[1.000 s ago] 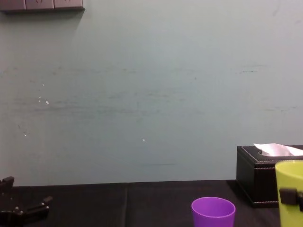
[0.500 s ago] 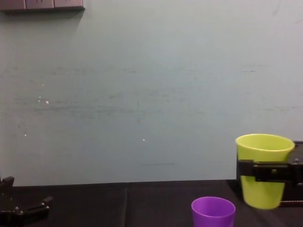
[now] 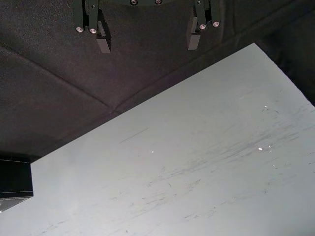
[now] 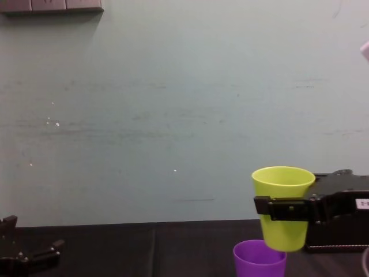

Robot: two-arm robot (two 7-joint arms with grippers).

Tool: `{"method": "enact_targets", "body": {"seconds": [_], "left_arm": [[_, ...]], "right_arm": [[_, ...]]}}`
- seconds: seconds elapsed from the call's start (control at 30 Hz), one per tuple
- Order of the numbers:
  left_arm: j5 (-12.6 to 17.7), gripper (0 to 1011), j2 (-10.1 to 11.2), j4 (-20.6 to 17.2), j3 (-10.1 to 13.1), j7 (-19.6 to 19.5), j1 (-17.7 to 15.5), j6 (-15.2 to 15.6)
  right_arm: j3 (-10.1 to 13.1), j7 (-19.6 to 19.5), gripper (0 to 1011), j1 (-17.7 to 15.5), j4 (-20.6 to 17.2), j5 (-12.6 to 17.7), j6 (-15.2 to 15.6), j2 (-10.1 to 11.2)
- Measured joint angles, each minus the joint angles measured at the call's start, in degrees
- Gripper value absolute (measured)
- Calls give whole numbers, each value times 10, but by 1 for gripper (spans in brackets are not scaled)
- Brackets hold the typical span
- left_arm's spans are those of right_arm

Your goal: Stack the three plastic cups sequentially using one hand.

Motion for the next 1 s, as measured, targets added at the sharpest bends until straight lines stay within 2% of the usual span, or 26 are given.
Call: {"method": "enact_targets", "body": {"seconds": [0.33, 1.0], "left_arm": [[0, 1011, 0, 0, 0, 0, 0, 0], [0, 1011, 0, 0, 0, 0, 0, 0]], "right_arm": [[-14, 8, 739, 22, 28, -6, 0, -20], [-26, 22, 739, 40, 65, -9, -6, -36]]}}
